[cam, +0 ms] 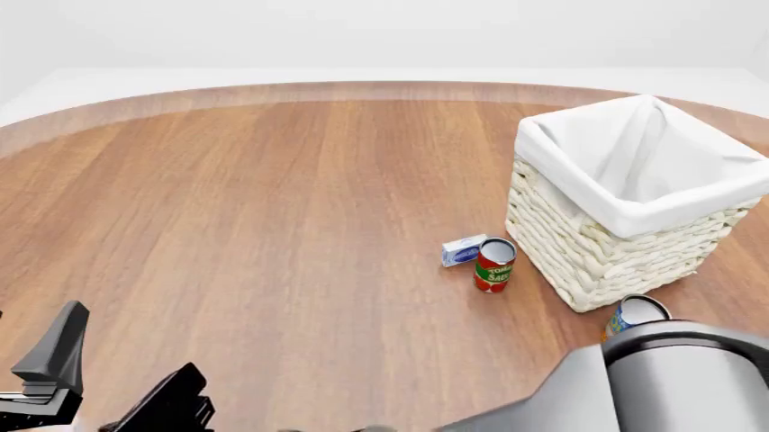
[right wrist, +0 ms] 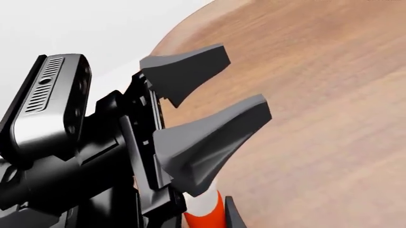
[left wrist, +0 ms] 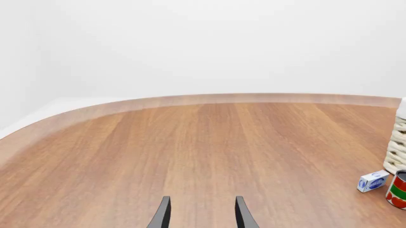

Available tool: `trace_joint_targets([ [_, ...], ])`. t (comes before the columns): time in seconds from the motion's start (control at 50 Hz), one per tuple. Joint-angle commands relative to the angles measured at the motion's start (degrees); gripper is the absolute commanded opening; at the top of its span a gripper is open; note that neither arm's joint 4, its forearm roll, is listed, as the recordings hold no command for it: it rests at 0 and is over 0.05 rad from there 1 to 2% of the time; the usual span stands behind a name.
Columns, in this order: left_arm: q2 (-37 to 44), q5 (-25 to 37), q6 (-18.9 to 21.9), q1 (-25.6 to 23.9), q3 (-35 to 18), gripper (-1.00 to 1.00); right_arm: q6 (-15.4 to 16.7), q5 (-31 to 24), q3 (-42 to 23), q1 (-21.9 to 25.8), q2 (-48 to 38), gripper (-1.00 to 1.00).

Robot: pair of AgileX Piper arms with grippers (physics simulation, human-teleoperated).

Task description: Pick up the ketchup, and put it in the basket.

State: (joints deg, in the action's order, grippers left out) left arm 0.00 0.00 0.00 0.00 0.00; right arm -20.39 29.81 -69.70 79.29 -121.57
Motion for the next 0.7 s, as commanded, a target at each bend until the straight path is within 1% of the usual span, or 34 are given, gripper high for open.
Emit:
trace_joint_targets([
  [0.02,0.0,0.0,0.0,0.0,0.0,1.0,-0.7,-0.1,0.5,-1.4,-0.3,-1.0],
  [0.2,0.0,0.0,0.0,0.0,0.0,1.0,-0.6,-0.1,0.9,-3.6,1.0,-1.0],
  [0.38,0.0,0.0,0.0,0.0,0.0,1.0,-1.4,0.3,-0.5,-8.5,1.1,-1.0],
  [0.44,0.0,0.0,0.0,0.0,0.0,1.0,-1.6,0.7,-0.5,-9.5,1.5,-1.0],
  [0.54,0.0,0.0,0.0,0.0,0.0,1.0,-1.5,0.9,-0.4,-11.2,2.4,-1.0],
  [0.64,0.0,0.0,0.0,0.0,0.0,1.0,-0.8,0.1,-1.5,-15.1,2.9,-1.0],
  [0.7,0.0,0.0,0.0,0.0,0.0,1.0,-0.7,0.4,-1.0,-16.2,4.5,-1.0],
])
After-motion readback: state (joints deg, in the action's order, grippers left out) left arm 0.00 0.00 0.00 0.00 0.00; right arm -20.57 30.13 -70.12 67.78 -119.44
